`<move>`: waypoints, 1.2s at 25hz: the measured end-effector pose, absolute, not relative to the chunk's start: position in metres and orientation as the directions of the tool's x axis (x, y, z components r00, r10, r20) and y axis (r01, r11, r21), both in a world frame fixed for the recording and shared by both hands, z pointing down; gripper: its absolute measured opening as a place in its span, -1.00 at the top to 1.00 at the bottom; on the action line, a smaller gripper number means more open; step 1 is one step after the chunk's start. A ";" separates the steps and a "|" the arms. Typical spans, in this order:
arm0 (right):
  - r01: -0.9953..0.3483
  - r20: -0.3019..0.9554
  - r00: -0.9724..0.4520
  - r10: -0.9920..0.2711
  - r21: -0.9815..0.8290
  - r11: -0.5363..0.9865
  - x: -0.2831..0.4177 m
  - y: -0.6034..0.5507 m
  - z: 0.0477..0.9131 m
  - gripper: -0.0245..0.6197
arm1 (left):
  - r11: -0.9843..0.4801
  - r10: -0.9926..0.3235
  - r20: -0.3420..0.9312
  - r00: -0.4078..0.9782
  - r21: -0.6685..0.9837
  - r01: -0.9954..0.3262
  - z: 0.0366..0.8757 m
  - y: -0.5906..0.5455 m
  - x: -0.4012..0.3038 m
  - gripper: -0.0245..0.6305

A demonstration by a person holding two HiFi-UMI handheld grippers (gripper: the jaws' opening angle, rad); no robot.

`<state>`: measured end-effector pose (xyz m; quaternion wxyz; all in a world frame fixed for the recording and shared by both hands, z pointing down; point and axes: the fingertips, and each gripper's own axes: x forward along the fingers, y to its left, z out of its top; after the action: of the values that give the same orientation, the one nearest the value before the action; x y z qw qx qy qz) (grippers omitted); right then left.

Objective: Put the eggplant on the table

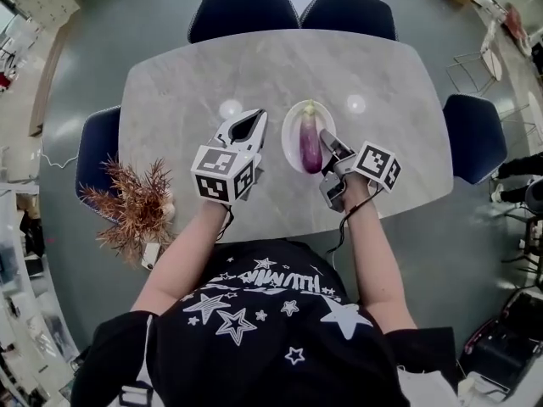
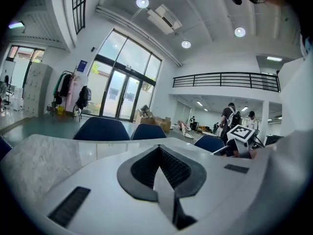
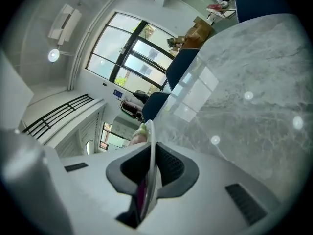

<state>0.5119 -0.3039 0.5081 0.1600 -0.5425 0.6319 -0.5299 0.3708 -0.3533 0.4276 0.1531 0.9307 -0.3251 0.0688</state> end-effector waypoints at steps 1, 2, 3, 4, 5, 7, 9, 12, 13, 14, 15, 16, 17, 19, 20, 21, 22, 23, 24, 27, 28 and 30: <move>-0.518 0.380 -0.372 -0.847 -0.842 -0.150 0.511 -0.308 0.512 0.83 | -0.732 -0.594 0.232 0.770 0.241 -0.637 0.429 -0.356 0.370 0.90; -0.521 0.388 -0.382 -0.839 -0.840 -0.151 0.511 -0.312 0.516 0.83 | -0.722 -0.604 0.235 0.761 0.244 -0.648 0.431 -0.359 0.368 0.90; -0.525 0.397 -0.393 -0.830 -0.838 -0.153 0.510 -0.315 0.520 0.83 | -0.711 -0.614 0.239 0.752 0.248 -0.658 0.434 -0.361 0.367 0.91; -0.527 0.407 -0.402 -0.820 -0.835 -0.156 0.509 -0.318 0.525 0.83 | -0.699 -0.623 0.244 0.743 0.253 -0.669 0.436 -0.363 0.365 0.90; -0.529 0.416 -0.411 -0.811 -0.833 -0.160 0.508 -0.320 0.531 0.83 | -0.687 -0.632 0.250 0.733 0.256 -0.680 0.440 -0.365 0.362 0.91; -0.530 0.433 -0.428 -0.793 -0.831 -0.168 0.505 -0.323 0.541 0.83 | -0.672 -0.644 0.268 0.717 0.250 -0.697 0.447 -0.366 0.358 0.90; -0.537 0.451 -0.442 -0.775 -0.825 -0.174 0.503 -0.326 0.550 0.83 | -0.668 -0.647 0.285 0.707 0.236 -0.706 0.453 -0.365 0.357 0.90; -0.551 0.474 -0.450 -0.757 -0.814 -0.182 0.503 -0.331 0.562 0.83 | -0.656 -0.655 0.298 0.695 0.233 -0.718 0.460 -0.365 0.355 0.90; -0.554 0.480 -0.451 -0.753 -0.812 -0.186 0.504 -0.333 0.566 0.83 | -0.649 -0.659 0.303 0.689 0.235 -0.724 0.462 -0.365 0.354 0.90; -0.555 0.486 -0.452 -0.748 -0.809 -0.191 0.504 -0.334 0.570 0.83 | -0.642 -0.662 0.308 0.683 0.237 -0.729 0.465 -0.365 0.353 0.90; -0.558 0.493 -0.453 -0.743 -0.807 -0.195 0.504 -0.335 0.573 0.83 | -0.634 -0.665 0.315 0.677 0.240 -0.735 0.468 -0.365 0.351 0.90; -0.560 0.500 -0.454 -0.737 -0.804 -0.200 0.504 -0.336 0.577 0.83 | -0.627 -0.668 0.322 0.671 0.242 -0.741 0.471 -0.364 0.350 0.90; -0.562 0.505 -0.455 -0.733 -0.802 -0.204 0.505 -0.337 0.580 0.83 | -0.620 -0.671 0.328 0.665 0.244 -0.746 0.474 -0.364 0.349 0.90; -0.562 0.512 -0.457 -0.728 -0.800 -0.211 0.506 -0.339 0.585 0.83 | -0.609 -0.676 0.337 0.655 0.245 -0.754 0.478 -0.363 0.347 0.90; -0.561 0.514 -0.457 -0.726 -0.800 -0.214 0.507 -0.339 0.588 0.83 | -0.605 -0.678 0.341 0.651 0.245 -0.758 0.479 -0.362 0.346 0.90; -0.561 0.517 -0.457 -0.723 -0.799 -0.217 0.508 -0.340 0.590 0.83 | -0.600 -0.680 0.345 0.647 0.246 -0.761 0.481 -0.362 0.346 0.90; -0.563 0.522 -0.456 -0.721 -0.796 -0.220 0.509 -0.340 0.592 0.83 | -0.596 -0.681 0.349 0.644 0.247 -0.764 0.482 -0.361 0.346 0.90; -0.567 0.528 -0.454 -0.718 -0.793 -0.224 0.510 -0.341 0.595 0.83 | -0.592 -0.682 0.353 0.641 0.249 -0.767 0.483 -0.361 0.345 0.91; -0.572 0.533 -0.452 -0.715 -0.789 -0.226 0.511 -0.341 0.597 0.83 | -0.588 -0.682 0.357 0.638 0.251 -0.769 0.485 -0.360 0.345 0.90; -0.581 0.540 -0.451 -0.710 -0.782 -0.226 0.510 -0.343 0.602 0.83 | -0.584 -0.681 0.367 0.634 0.252 -0.772 0.488 -0.358 0.345 0.90; -0.583 0.544 -0.450 -0.708 -0.780 -0.228 0.509 -0.343 0.603 0.83 | -0.584 -0.679 0.369 0.634 0.251 -0.772 0.489 -0.357 0.345 0.90; -0.599 0.563 -0.442 -0.699 -0.765 -0.237 0.509 -0.343 0.608 0.83 | -0.587 -0.676 0.373 0.636 0.250 -0.770 0.490 -0.356 0.345 0.90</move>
<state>0.5093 -0.3434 0.6077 0.0426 -0.5266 0.6162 -0.5841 0.3453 -0.3561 0.4898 0.1973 0.8826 -0.4096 0.1195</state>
